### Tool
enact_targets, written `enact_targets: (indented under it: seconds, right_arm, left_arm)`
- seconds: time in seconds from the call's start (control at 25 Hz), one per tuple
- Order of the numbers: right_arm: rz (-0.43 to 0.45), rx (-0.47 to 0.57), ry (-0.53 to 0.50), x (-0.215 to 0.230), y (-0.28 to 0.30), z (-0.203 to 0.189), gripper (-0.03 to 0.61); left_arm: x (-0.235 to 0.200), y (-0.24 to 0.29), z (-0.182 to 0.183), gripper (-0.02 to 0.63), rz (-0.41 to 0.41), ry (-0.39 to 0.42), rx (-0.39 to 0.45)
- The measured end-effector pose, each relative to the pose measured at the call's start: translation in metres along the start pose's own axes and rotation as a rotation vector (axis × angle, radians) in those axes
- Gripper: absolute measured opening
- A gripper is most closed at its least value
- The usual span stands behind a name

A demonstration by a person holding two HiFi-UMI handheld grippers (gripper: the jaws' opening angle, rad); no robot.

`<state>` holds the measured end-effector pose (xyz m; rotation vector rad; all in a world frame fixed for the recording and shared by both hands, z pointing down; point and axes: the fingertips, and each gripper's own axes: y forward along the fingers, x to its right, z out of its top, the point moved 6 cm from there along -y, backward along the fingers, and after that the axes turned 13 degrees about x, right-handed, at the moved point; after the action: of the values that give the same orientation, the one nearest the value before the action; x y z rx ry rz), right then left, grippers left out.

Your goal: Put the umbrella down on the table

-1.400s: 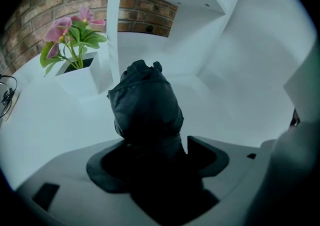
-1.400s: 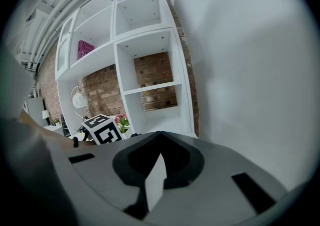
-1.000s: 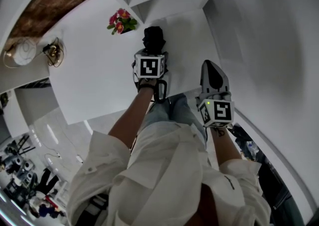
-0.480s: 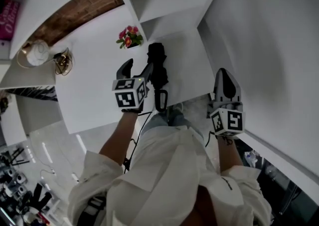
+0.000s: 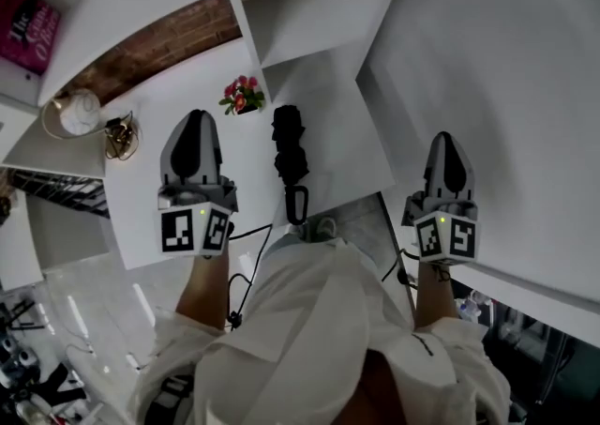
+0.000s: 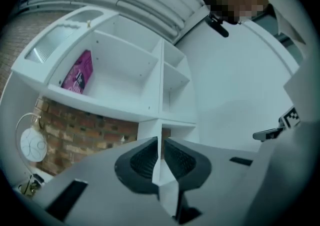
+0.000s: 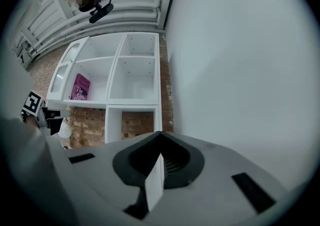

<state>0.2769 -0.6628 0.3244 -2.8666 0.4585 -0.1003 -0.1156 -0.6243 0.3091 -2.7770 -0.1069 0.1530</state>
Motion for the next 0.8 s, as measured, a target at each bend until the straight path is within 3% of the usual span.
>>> enact_targets:
  seconds: [0.16,0.28,0.8]
  right_arm:
    - [-0.023,0.057,-0.010,0.012,-0.010,0.028,0.018]
    - [-0.056,0.090,-0.021,0.024,-0.018,0.040,0.017]
    - [-0.133,0.118,-0.044,0.056,-0.034,0.051,0.017]
  left_arm:
    - [-0.005,-0.006,0.036,0.054,-0.036,-0.007,0.144]
    - [-0.011,-0.009,0.046,0.055,-0.036,-0.004,0.196]
    - [-0.003,-0.006,0.048,0.055,-0.094,-0.007,0.164]
